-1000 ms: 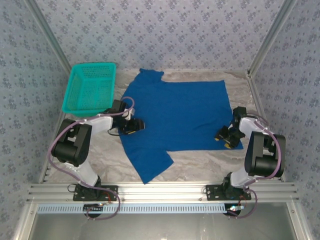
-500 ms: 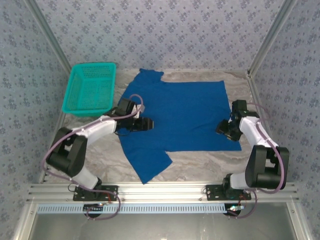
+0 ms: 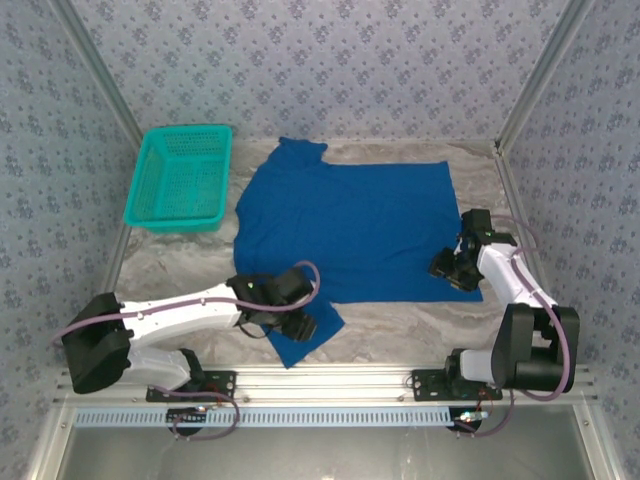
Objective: Fold the inside-out t-shirt
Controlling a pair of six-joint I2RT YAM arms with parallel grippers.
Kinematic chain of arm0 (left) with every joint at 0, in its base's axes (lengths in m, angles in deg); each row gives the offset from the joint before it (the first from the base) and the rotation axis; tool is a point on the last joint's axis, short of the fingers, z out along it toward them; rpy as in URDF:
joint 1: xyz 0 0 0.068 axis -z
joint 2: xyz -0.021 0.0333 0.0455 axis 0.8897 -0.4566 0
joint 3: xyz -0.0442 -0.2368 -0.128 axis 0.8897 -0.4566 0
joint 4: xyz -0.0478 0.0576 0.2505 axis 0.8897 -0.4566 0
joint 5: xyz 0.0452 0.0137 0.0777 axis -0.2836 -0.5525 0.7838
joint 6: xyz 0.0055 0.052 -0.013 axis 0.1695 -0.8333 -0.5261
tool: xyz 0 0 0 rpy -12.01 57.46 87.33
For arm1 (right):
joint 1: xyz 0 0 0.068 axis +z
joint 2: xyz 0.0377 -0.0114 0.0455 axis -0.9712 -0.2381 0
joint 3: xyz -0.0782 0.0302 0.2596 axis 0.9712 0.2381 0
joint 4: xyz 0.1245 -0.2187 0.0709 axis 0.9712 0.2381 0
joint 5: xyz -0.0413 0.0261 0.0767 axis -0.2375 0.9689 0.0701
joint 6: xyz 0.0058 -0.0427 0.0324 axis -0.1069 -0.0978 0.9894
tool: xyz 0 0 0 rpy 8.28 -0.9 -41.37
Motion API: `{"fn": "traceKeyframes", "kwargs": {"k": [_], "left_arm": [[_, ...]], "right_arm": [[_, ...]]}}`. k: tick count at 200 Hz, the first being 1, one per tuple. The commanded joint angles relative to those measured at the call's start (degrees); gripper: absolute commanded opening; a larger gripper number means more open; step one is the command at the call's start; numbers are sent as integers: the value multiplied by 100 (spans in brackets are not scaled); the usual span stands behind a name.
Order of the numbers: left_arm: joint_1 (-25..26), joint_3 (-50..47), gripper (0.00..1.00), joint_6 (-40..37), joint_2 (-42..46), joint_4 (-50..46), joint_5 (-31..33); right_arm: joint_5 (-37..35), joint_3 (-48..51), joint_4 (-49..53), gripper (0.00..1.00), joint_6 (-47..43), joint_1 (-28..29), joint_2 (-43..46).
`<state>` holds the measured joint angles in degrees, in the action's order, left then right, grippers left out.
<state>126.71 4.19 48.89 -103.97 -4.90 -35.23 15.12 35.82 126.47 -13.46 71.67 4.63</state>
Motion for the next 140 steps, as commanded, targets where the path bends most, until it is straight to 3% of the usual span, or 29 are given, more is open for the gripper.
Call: {"fn": "traceKeyframes", "kwargs": {"k": [1, 64, 140], "left_arm": [[343, -152, 57, 724, -5, -906, 50], [727, 32, 56, 425, -652, -553, -16], [749, 312, 56, -187, -1198, -673, -429]], "right_arm": [[284, -86, -94, 57, -62, 7, 178], [432, -62, -86, 57, -115, -4, 318], [388, -90, -36, 57, -124, -3, 333]]}}
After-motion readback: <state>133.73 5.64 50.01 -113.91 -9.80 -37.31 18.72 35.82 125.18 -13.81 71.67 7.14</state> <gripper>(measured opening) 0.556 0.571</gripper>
